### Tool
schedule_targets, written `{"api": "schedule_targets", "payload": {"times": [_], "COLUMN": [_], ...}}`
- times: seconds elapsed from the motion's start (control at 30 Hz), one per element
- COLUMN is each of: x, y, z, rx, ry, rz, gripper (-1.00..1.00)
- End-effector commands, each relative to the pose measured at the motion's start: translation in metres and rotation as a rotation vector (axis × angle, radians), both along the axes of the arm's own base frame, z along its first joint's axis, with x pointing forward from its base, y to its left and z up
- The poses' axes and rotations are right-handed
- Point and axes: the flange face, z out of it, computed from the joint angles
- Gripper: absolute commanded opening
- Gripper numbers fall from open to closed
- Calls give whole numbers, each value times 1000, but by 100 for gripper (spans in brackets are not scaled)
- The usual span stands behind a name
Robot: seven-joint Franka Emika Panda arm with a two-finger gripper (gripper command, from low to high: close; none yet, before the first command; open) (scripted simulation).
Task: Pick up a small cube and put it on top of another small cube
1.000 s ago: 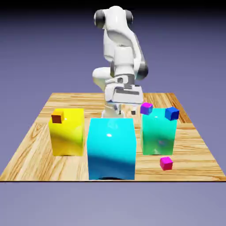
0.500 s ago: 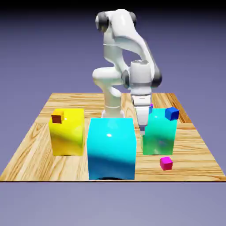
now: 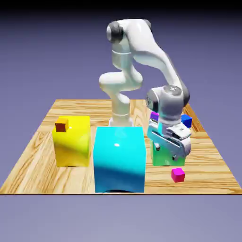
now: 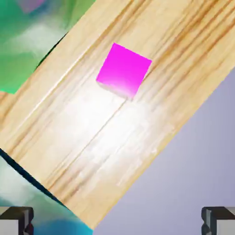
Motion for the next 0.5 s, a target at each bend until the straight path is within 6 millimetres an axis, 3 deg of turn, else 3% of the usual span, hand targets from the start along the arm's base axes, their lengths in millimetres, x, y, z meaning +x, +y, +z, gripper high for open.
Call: {"api": "schedule_targets", "payload": {"times": [0.0,0.47], "x": [0,-5], "y": [5,69], "z": [-5,-81], "rx": [1,96], "ry": [19,296], "rz": [51,752], "gripper": [0,0]}}
